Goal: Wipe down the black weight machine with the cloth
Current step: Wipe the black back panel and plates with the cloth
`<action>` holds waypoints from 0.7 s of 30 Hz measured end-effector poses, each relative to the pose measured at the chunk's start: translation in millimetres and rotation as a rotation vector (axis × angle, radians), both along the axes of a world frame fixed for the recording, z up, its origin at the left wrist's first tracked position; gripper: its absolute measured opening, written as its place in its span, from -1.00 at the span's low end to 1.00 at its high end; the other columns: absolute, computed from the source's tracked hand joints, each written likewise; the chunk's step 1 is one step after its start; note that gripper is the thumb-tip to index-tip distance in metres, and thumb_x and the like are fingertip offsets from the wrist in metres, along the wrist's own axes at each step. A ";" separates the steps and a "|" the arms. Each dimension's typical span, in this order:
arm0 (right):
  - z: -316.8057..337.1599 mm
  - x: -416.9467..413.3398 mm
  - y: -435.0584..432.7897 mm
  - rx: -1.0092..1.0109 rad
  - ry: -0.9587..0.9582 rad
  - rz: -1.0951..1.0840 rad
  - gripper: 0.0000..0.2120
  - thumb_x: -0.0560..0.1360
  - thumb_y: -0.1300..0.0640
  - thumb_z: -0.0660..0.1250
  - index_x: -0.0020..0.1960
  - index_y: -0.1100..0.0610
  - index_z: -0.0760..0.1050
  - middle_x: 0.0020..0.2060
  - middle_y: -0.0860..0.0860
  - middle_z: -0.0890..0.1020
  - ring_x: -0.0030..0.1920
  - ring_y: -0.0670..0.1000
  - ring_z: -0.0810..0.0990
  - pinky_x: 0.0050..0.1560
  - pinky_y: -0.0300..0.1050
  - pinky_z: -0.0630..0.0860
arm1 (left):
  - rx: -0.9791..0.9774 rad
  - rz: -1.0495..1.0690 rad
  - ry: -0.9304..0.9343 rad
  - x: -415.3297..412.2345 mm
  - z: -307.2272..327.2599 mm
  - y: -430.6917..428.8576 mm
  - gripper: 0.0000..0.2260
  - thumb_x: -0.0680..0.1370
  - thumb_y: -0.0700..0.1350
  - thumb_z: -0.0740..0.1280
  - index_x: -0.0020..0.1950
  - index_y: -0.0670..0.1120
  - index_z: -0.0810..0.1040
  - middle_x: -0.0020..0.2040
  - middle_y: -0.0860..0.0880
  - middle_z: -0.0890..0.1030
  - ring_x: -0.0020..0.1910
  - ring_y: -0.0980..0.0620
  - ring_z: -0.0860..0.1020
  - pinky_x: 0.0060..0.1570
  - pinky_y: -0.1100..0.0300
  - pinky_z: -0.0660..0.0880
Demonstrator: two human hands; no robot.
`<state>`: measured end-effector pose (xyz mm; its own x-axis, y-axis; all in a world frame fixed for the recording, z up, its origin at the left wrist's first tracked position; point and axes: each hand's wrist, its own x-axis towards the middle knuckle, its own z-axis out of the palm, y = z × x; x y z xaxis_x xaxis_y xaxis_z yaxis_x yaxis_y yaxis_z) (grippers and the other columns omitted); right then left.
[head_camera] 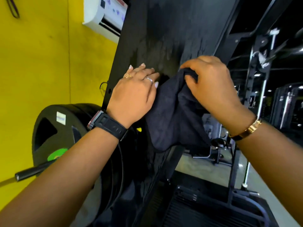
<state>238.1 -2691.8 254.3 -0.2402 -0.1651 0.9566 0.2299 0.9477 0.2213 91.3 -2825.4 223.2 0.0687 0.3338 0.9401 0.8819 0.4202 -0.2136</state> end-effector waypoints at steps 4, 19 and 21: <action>45.0 -4.9 7.3 0.068 -0.071 -0.141 -0.78 0.49 0.28 0.29 0.10 0.18 0.60 -0.02 0.16 0.62 0.08 0.25 0.51 0.06 0.08 0.48 | -0.014 -0.020 0.015 -20.9 28.0 4.4 -0.52 0.59 0.02 -0.01 0.26 -0.15 0.59 0.26 -0.12 0.59 0.35 -0.15 0.46 0.40 -0.05 0.25; 210.2 -17.7 -7.3 0.809 -0.233 -0.716 -0.88 0.54 0.31 0.17 -0.07 0.27 0.49 -0.21 0.19 0.51 -0.12 0.24 0.42 -0.21 0.16 0.47 | 0.105 -0.193 -0.031 -94.5 126.5 44.9 -0.48 0.57 0.03 0.01 0.48 -0.12 0.37 0.44 -0.12 0.42 0.44 -0.13 0.34 0.45 0.04 0.15; 216.9 -23.2 -13.3 0.811 -0.146 -0.787 -0.92 0.49 0.29 0.20 -0.05 0.25 0.45 -0.17 0.20 0.49 -0.14 0.23 0.44 -0.22 0.10 0.43 | 0.130 -0.210 -0.023 -102.4 133.2 50.9 -0.48 0.57 0.02 0.02 0.49 -0.14 0.35 0.46 -0.14 0.39 0.44 -0.16 0.34 0.45 0.01 0.18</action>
